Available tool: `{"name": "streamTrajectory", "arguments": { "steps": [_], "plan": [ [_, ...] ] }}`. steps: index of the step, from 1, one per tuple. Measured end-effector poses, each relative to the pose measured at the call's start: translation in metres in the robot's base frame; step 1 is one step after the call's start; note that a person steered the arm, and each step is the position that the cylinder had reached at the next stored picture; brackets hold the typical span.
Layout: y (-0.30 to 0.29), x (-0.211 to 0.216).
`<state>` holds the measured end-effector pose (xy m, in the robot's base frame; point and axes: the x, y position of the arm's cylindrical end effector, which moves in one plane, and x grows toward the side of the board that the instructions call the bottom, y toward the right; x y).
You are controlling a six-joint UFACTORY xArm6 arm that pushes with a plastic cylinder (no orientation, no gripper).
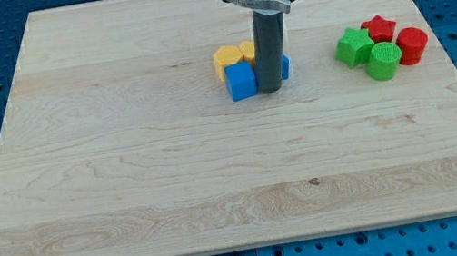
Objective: Separate the blue cube from the blue triangle
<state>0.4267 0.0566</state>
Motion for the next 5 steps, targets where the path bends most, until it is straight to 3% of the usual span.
{"name": "streamTrajectory", "arguments": {
  "steps": [5],
  "plan": [
    [-0.037,0.000]
  ]
}}
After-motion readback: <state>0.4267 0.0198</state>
